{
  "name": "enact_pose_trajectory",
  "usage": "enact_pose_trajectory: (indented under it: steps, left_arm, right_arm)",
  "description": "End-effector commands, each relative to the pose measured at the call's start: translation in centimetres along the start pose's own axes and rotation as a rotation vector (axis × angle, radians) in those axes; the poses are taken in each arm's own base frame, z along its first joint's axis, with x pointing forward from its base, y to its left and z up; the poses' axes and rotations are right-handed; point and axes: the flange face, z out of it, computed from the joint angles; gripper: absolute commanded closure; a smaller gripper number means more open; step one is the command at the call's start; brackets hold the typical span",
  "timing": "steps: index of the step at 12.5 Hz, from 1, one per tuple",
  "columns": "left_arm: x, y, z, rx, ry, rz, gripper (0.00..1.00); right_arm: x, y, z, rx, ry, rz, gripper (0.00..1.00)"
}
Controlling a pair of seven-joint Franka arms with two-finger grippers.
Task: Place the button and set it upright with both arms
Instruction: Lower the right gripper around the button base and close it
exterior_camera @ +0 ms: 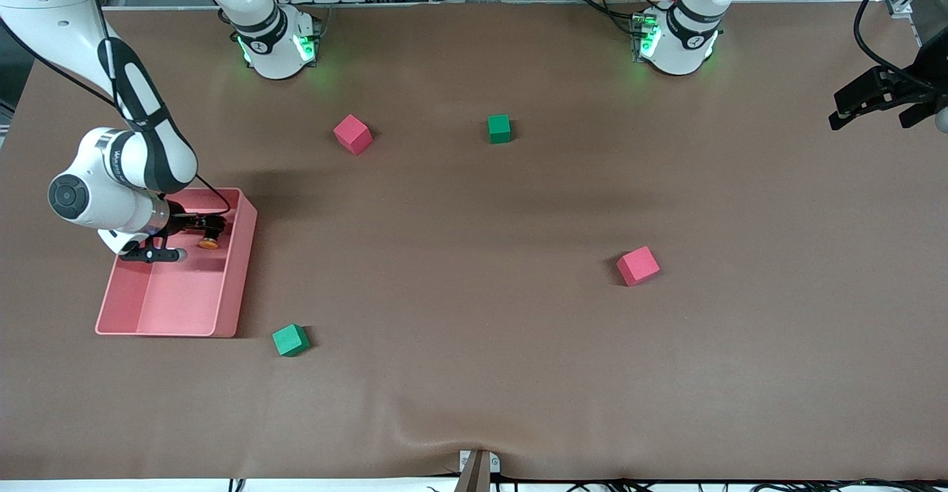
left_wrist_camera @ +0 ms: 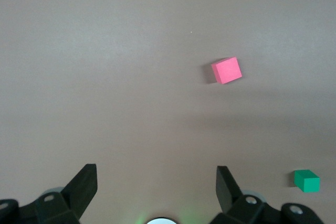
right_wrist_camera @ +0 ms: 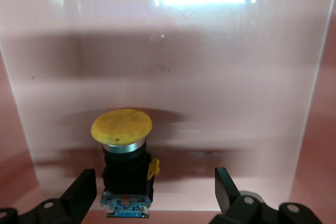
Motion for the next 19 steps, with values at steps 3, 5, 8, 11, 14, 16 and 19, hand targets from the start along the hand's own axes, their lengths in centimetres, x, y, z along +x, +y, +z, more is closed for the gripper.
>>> enact_pose_trajectory:
  steps: [3,5,8,11,14,16,19]
  left_arm:
    - [0.3,-0.1,-0.3,0.022,0.008,-0.008,0.0]
    - [0.3,-0.1,-0.3,0.022,0.008,-0.008,0.0]
    - [0.3,-0.2,-0.3,0.022,0.008,-0.01,0.0]
    - [0.3,-0.1,-0.3,0.022,0.008,-0.008,0.0]
    - [0.3,-0.2,-0.3,0.022,0.008,-0.011,0.0]
    - [0.3,-0.1,-0.3,0.022,0.008,-0.011,0.0]
    - [0.3,-0.2,-0.3,0.022,0.008,-0.014,0.0]
  right_arm:
    - [-0.7,-0.2,-0.3,-0.007,0.005,-0.024,0.0]
    - [-0.7,-0.3,-0.2,-0.006,-0.001,-0.025,0.0]
    - [-0.9,-0.7,0.1,-0.003,-0.025,-0.034,0.0]
    - [-0.8,-1.4,0.5,-0.004,-0.035,-0.046,0.0]
    - [-0.8,-1.6,0.7,-0.003,-0.039,-0.049,0.0]
    - [-0.8,-1.6,0.7,-0.003,-0.045,-0.049,0.0]
    - [-1.0,-2.8,1.0,-0.004,-0.076,-0.061,0.31]
